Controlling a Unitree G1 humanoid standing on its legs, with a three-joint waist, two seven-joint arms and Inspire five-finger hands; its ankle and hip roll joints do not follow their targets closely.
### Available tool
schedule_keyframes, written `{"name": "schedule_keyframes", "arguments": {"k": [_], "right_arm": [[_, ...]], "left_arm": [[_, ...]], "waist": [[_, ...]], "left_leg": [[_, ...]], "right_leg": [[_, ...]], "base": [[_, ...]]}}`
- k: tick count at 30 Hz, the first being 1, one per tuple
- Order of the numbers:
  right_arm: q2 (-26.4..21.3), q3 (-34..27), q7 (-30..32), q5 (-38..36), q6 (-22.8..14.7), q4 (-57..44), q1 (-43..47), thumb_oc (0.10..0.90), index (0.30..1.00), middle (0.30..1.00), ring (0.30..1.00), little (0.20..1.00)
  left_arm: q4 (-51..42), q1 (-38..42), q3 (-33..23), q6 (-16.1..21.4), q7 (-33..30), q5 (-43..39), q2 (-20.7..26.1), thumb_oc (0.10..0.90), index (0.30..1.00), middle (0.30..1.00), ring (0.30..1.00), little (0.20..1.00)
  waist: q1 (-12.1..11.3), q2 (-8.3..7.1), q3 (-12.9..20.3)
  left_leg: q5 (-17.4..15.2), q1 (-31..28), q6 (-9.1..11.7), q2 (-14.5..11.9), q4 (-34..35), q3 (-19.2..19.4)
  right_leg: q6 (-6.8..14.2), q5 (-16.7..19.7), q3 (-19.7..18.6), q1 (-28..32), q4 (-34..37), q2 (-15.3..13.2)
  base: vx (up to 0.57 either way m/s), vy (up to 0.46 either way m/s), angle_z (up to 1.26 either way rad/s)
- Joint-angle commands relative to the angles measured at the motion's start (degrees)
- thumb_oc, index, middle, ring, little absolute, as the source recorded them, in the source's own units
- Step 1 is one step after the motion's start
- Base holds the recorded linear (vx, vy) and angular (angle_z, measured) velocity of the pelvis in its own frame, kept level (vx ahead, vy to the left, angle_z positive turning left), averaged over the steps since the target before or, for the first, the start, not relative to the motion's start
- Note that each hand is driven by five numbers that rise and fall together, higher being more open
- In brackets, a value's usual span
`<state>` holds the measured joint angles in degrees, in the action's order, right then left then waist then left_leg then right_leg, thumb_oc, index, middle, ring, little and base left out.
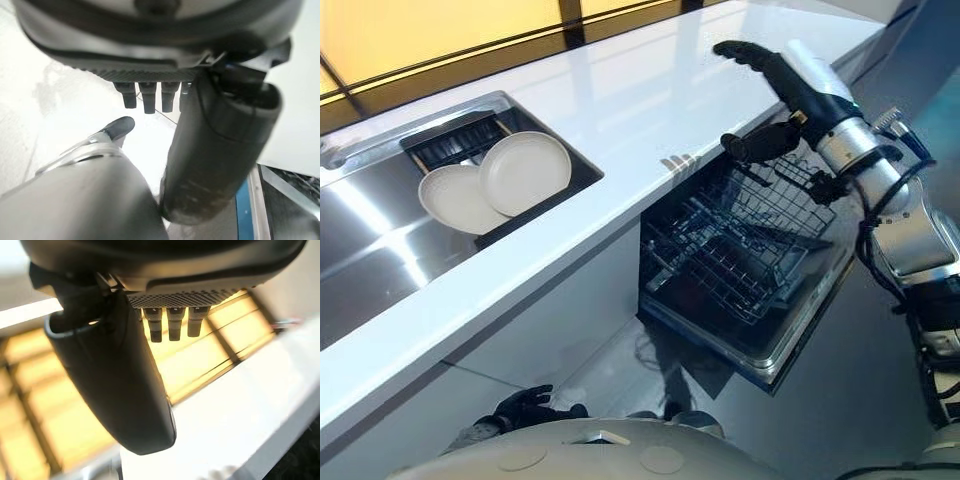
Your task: Pick up plates and place into dishwasher.
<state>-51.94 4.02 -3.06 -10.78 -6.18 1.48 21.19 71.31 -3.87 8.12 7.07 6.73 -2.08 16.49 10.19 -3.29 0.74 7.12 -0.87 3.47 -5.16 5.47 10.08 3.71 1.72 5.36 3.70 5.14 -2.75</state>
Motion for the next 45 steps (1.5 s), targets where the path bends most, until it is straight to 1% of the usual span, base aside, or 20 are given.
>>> {"name": "schedule_keyframes", "arguments": {"k": [1, 4, 5, 8, 12, 13, 15, 18, 21, 24, 26, 29, 30, 32, 33, 34, 37, 38, 40, 45], "right_arm": [[5.8, -11.4, 7.3, -13.5, -4.2, 2.6, -1.6, 0.8, 0.9, 0.9, 0.9, 0.9], [10.1, -16.4, 9.0, -20.8, -6.8, 4.4, -6.4, 0.8, 0.9, 0.9, 0.9, 0.9], [13.2, -19.6, 10.4, -27.7, -8.0, 5.5, -9.5, 0.8, 0.9, 0.9, 0.9, 0.9], [19.1, -25.0, 10.4, -40.2, -9.2, 10.1, -13.6, 0.8, 0.9, 0.9, 0.9, 0.9], [22.5, -28.3, 12.7, -49.4, -6.7, 16.3, -15.6, 0.8, 0.9, 0.9, 0.9, 0.9], [23.7, -29.0, 12.7, -53.8, -5.6, 19.7, -16.8, 0.8, 0.9, 0.9, 0.9, 0.9], [24.7, -29.3, 13.4, -56.2, -3.8, 22.9, -17.5, 0.8, 0.9, 0.9, 0.9, 0.9], [26.1, -30.1, 15.4, -63.7, -3.2, 31.9, -18.4, 0.8, 0.9, 0.9, 0.9, 0.9], [26.9, -30.5, 15.2, -70.4, -1.7, 35.8, -19.0, 0.8, 0.9, 0.9, 0.9, 0.9], [29.1, -28.1, 18.7, -65.7, -4.7, 37.0, -20.7, 0.8, 0.9, 0.9, 0.9, 0.9], [30.8, -25.9, 21.0, -55.9, -5.5, 40.2, -22.0, 0.8, 0.9, 0.9, 0.9, 0.9], [31.1, -23.5, 25.0, -34.6, -7.2, 54.2, -23.9, 0.8, 0.9, 0.9, 0.9, 0.9], [30.7, -22.8, 25.8, -29.6, -6.4, 58.2, -24.1, 0.8, 0.9, 0.9, 0.9, 0.9], [30.3, -22.0, 26.8, -25.6, -4.0, 62.6, -24.2, 0.8, 0.9, 0.9, 0.9, 0.9], [30.1, -21.6, 26.5, -24.7, -4.3, 65.1, -24.3, 0.8, 0.9, 0.9, 0.9, 0.9], [29.8, -21.1, 25.2, -22.3, -3.4, 69.5, -24.5, 0.8, 0.9, 0.9, 0.9, 0.9], [30.1, -18.7, 20.1, -19.5, 1.2, 73.0, -24.5, 0.8, 0.9, 0.9, 0.9, 0.9], [30.4, -17.2, 16.7, -18.7, 4.1, 74.2, -24.6, 0.8, 0.9, 0.9, 0.9, 0.9], [31.2, -15.1, 11.6, -16.1, 6.9, 75.5, -24.5, 0.8, 0.9, 0.9, 0.9, 0.9], [32.9, -6.7, 7.1, -6.6, 7.7, 75.8, -23.5, 0.8, 0.9, 0.9, 0.9, 0.9]], "left_arm": [[2.7, 0.2, 2.3, 3.9, -0.1, 1.5, 2.9, 0.8, 0.9, 0.9, 0.9, 0.9], [2.6, 0.1, 2.8, 4.4, -0.3, 0.6, 2.6, 0.8, 0.9, 0.9, 0.9, 0.9], [2.7, -0.1, 3.3, 4.8, -0.4, -0.2, 2.3, 0.8, 0.9, 0.9, 0.9, 0.9], [2.9, 0.3, 4.4, 4.6, -0.6, -1.4, 1.9, 0.8, 0.9, 0.9, 0.9, 0.9], [2.8, 1.1, 5.6, 4.1, -0.6, -2.1, 2.1, 0.8, 0.9, 0.9, 0.9, 0.9], [2.6, 1.2, 5.8, 3.9, -0.6, -2.3, 2.4, 0.8, 0.9, 0.9, 0.9, 0.9], [2.5, 1.5, 5.9, 3.6, -0.6, -2.7, 2.7, 0.8, 0.9, 0.9, 0.9, 0.9], [2.8, 1.9, 5.7, 3.5, 0.3, -3.1, 3.5, 0.8, 0.9, 0.9, 0.9, 0.9], [2.9, 2.2, 6.4, 3.5, 0.6, -2.8, 3.2, 0.8, 0.9, 0.9, 0.9, 0.9], [2.3, 2.7, 8.1, 3.3, -0.2, -2.7, 2.5, 0.8, 0.9, 0.9, 0.9, 0.9], [2.0, 3.3, 8.1, 2.7, -0.7, -3.0, 2.2, 0.8, 0.9, 0.9, 0.9, 0.9], [2.5, 4.0, 7.4, 2.7, -0.3, -3.8, 2.1, 0.8, 0.9, 0.9, 0.9, 0.9], [2.7, 4.0, 7.0, 2.8, -0.3, -3.9, 2.1, 0.8, 0.9, 0.9, 0.9, 0.9], [3.0, 4.2, 6.6, 2.7, -0.3, -4.2, 2.1, 0.8, 0.9, 0.9, 0.9, 0.9], [3.0, 4.2, 6.4, 2.7, -0.3, -4.2, 2.1, 0.8, 0.9, 0.9, 0.9, 0.9], [3.3, 4.4, 6.0, 2.7, -0.1, -4.0, 2.2, 0.8, 0.9, 0.9, 0.9, 0.9], [3.4, 4.4, 5.4, 2.3, 0.0, -4.3, 2.3, 0.8, 0.9, 0.9, 0.9, 0.9], [3.2, 4.1, 5.2, 2.3, 0.1, -4.0, 2.4, 0.8, 0.9, 0.9, 0.9, 0.9], [3.1, 4.0, 5.1, 2.2, 0.3, -3.7, 2.4, 0.8, 0.9, 0.9, 0.9, 0.9], [2.4, 3.9, 4.8, 1.9, 0.0, -4.7, 2.0, 0.8, 0.9, 0.9, 0.9, 0.9]], "waist": [[0.0, 1.18, 2.1], [0.8, 1.35, 1.9], [1.5, 1.47, 1.6], [2.4, 1.73, 1.4], [3.1, 1.78, 1.2], [3.4, 1.69, 1.1], [3.6, 1.54, 0.9], [3.8, 1.53, 0.6], [3.5, 1.86, 0.3], [2.9, 2.07, 0.4], [2.9, 2.18, 0.2], [2.9, 2.55, -0.4], [2.9, 2.61, -0.6], [2.7, 2.74, -0.8], [2.5, 2.79, -0.9], [2.3, 2.91, -1.0], [1.9, 3.27, -1.5], [1.8, 3.35, -1.6], [1.6, 3.47, -1.7], [1.1, 3.17, -1.5]], "left_leg": [[-9.1, -3.7, -2.5, 2.9, -0.9, 5.9], [-9.3, -4.0, -2.8, 3.0, -0.9, 6.6], [-9.8, -4.5, -3.0, 3.1, -1.1, 7.2], [-10.2, -4.9, -3.2, 3.1, -1.2, 8.2], [-10.1, -5.0, -3.5, 3.0, -1.2, 8.8], [-10.4, -5.0, -3.6, 3.1, -1.3, 8.9], [-10.1, -4.7, -3.5, 3.0, -1.6, 9.2], [-10.3, -4.5, -3.5, 2.8, -2.5, 9.7], [-10.7, -4.8, -3.5, 2.8, -2.9, 9.5], [-10.2, -4.4, -3.6, 3.3, -2.2, 8.5], [-9.8, -3.8, -3.5, 3.5, -1.9, 7.9], [-9.9, -3.7, -3.6, 3.6, -2.0, 7.3], [-9.9, -3.9, -3.6, 3.7, -2.1, 7.2], [-9.8, -4.0, -3.7, 3.9, -1.9, 6.9], [-9.9, -4.0, -3.8, 3.9, -1.9, 6.9], [-10.0, -4.2, -3.9, 4.0, -1.9, 6.7], [-10.1, -4.5, -4.0, 4.2, -1.9, 6.3], [-10.1, -4.5, -4.0, 4.2, -2.0, 6.2], [-10.2, -4.4, -4.1, 4.3, -2.2, 5.8], [-10.2, -4.2, -3.9, 4.3, -2.5, 5.7]], "right_leg": [[2.3, -3.3, -2.5, -4.7, -7.0, 2.7], [2.5, -3.1, -2.9, -4.9, -7.1, 2.6], [2.7, -3.2, -2.9, -4.7, -7.2, 2.4], [3.1, -3.1, -2.9, -4.8, -7.4, 2.3], [3.0, -2.9, -2.8, -5.0, -7.6, 2.2], [3.1, -3.0, -2.7, -4.8, -7.6, 2.1], [3.0, -2.6, -2.2, -5.3, -7.8, 2.0], [2.9, -2.5, -1.4, -5.9, -8.9, 1.7], [2.7, -3.1, -1.0, -5.4, -9.1, 1.7], [2.1, -2.7, -1.7, -5.0, -7.9, 2.3], [2.0, -2.6, -1.9, -5.2, -7.6, 2.5], [2.2, -2.8, -1.4, -5.4, -8.1, 2.4], [2.3, -2.8, -1.3, -5.3, -8.2, 2.3], [2.3, -2.6, -1.2, -5.3, -8.1, 2.3], [2.3, -2.6, -1.2, -5.3, -8.1, 2.3], [2.4, -2.7, -1.2, -5.0, -8.1, 2.3], [2.5, -2.7, -1.1, -4.5, -8.0, 2.2], [2.5, -2.8, -1.0, -4.3, -8.0, 2.1], [2.5, -2.9, -0.8, -4.3, -8.1, 2.0], [2.5, -2.8, 0.1, -4.1, -7.8, 2.0]], "base": [[0.01, 0.008, -0.31], [0.01, 0.011, -0.3], [0.01, 0.013, -0.2], [0.01, 0.01, -0.25], [0.0, -0.004, -0.18], [0.0, 0.0, 0.0], [-0.01, -0.02, -0.05], [0.03, 0.0, -0.1], [0.06, 0.018, -0.06], [-0.02, -0.01, 0.03], [-0.04, -0.014, 0.09], [-0.03, 0.006, 0.12], [-0.02, 0.013, 0.11], [-0.01, 0.004, 0.06], [0.0, 0.0, 0.0], [0.0, -0.003, -0.05], [0.0, 0.001, -0.01], [-0.01, 0.009, -0.04], [-0.01, 0.003, -0.02], [-0.01, -0.014, -0.04]]}}
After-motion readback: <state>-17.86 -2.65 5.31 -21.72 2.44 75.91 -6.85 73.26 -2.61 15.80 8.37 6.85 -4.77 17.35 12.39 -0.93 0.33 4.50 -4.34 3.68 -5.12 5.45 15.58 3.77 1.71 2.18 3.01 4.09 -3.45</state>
